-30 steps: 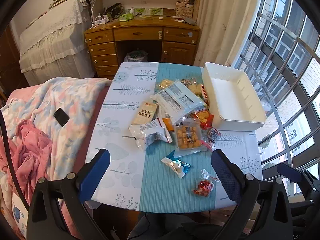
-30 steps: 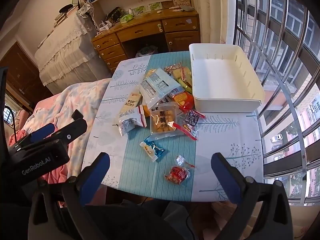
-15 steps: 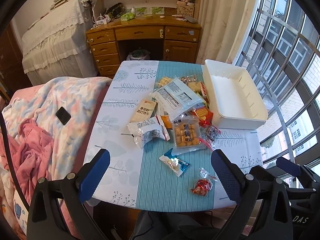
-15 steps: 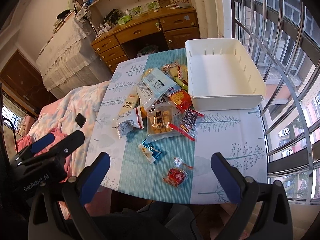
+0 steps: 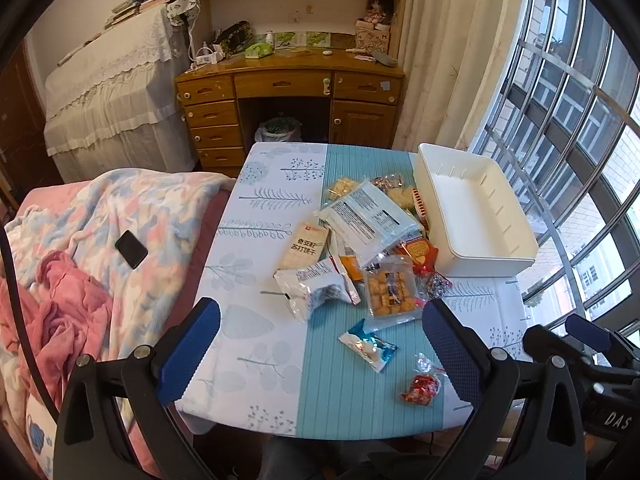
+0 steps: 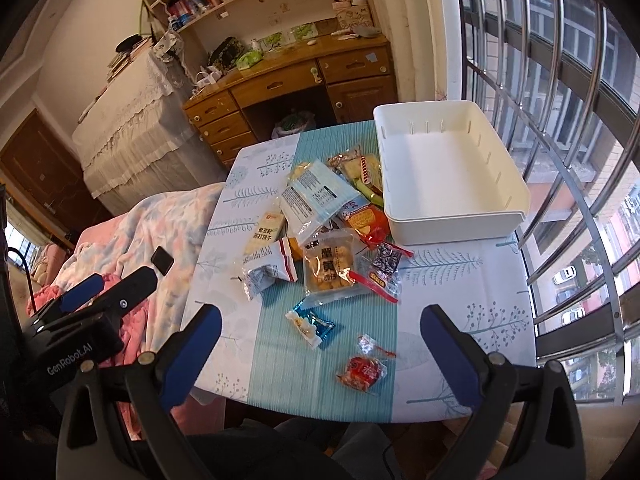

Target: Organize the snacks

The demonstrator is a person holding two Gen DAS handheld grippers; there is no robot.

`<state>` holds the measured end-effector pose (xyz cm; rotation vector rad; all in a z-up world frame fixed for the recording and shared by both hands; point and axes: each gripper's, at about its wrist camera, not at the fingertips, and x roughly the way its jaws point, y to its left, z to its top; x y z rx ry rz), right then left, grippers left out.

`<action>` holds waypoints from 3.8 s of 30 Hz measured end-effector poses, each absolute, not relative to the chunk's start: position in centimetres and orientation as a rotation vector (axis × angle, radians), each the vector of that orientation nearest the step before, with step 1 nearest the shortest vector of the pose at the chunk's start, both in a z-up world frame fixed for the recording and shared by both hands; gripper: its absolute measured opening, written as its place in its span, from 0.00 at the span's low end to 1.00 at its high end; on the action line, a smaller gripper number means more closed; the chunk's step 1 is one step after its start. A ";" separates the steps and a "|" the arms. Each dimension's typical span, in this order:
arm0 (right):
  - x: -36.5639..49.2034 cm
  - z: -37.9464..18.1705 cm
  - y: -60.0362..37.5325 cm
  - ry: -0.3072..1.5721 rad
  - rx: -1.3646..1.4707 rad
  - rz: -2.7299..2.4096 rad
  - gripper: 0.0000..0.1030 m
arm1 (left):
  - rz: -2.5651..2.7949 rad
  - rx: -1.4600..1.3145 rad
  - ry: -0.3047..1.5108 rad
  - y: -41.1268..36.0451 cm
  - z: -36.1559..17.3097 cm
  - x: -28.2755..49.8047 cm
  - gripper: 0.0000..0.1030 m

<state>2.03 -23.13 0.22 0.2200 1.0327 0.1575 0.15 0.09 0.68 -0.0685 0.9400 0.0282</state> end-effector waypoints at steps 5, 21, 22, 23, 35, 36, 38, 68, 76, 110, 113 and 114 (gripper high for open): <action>1.6 0.6 -21.4 1.007 0.246 0.057 0.97 | -0.036 -0.053 0.958 2.9 0.5 0.9 0.98; -1.7 -1.7 -17.6 1.022 0.482 -0.251 0.97 | -0.336 0.053 1.031 8.6 -2.4 4.2 0.98; -2.0 -2.0 -17.6 1.027 0.497 -0.267 0.97 | -0.351 0.057 1.037 8.6 -2.5 4.3 0.98; -2.4 -2.3 -17.7 1.035 0.515 -0.291 0.97 | -0.363 0.063 1.044 8.6 -2.7 4.6 0.98; -4.3 -7.4 -20.0 1.156 0.745 -0.436 0.97 | -0.423 0.186 1.121 6.0 -6.0 7.6 0.98; -4.2 -8.0 -20.4 1.164 0.776 -0.444 0.97 | -0.425 0.193 1.136 5.6 -6.4 8.0 0.98; -4.0 -9.5 -21.5 1.193 0.863 -0.474 0.97 | -0.422 0.216 1.169 4.9 -7.1 8.9 0.98; 1.0 -24.3 -26.5 1.608 1.043 -0.650 0.75 | -0.330 0.360 1.573 -2.4 -24.2 20.5 0.98; 2.7 -24.9 -26.4 1.628 0.963 -0.616 0.55 | -0.301 0.355 1.632 -2.7 -26.6 21.8 0.73; 0.2 -12.0 -16.4 1.313 0.607 -0.417 0.35 | -0.497 -0.019 1.155 5.8 -7.2 9.8 0.55; 0.8 -10.6 -15.7 1.255 0.534 -0.389 0.35 | -0.515 -0.064 1.123 6.3 -6.5 9.3 0.55; 1.2 -10.3 -15.4 1.241 0.515 -0.384 0.35 | -0.525 -0.087 1.115 6.5 -6.2 9.3 0.55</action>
